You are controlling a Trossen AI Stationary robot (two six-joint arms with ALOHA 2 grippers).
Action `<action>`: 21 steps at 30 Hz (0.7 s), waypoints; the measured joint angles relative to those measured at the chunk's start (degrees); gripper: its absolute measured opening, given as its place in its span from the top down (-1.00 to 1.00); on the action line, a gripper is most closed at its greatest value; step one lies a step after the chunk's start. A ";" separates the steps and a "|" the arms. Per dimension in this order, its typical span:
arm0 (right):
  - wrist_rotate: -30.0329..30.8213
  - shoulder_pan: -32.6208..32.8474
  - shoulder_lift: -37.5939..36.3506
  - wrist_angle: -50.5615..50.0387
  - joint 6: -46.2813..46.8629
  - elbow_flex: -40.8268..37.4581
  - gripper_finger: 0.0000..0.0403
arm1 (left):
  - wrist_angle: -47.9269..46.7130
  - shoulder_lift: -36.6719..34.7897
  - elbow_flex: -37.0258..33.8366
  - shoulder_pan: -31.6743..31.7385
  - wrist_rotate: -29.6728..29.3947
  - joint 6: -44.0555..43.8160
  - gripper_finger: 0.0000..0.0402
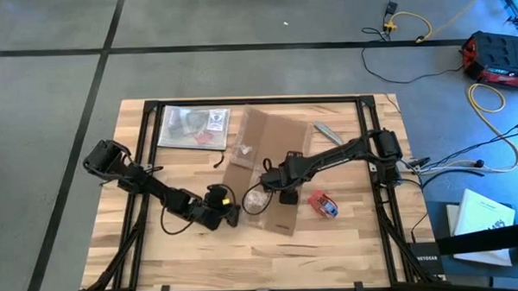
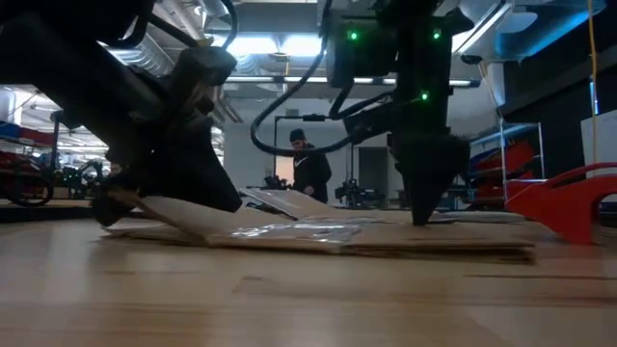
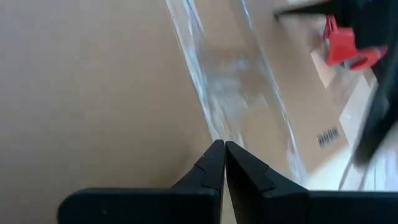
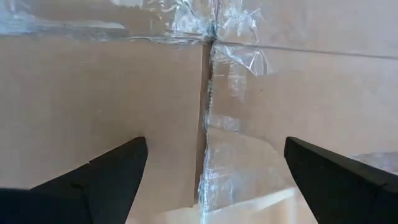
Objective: Unpack boxes
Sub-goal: Break down the box until it is fully flat
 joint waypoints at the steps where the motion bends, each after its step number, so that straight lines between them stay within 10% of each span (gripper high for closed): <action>1: 0.78 -0.42 0.00 0.00 -0.94 0.00 -0.82 | -0.02 0.00 0.00 -0.12 0.26 0.00 1.00; 21: 12.81 -1.53 -1.60 -1.84 -8.58 1.52 -0.82 | 2.50 -0.04 0.04 -0.49 0.71 3.49 1.00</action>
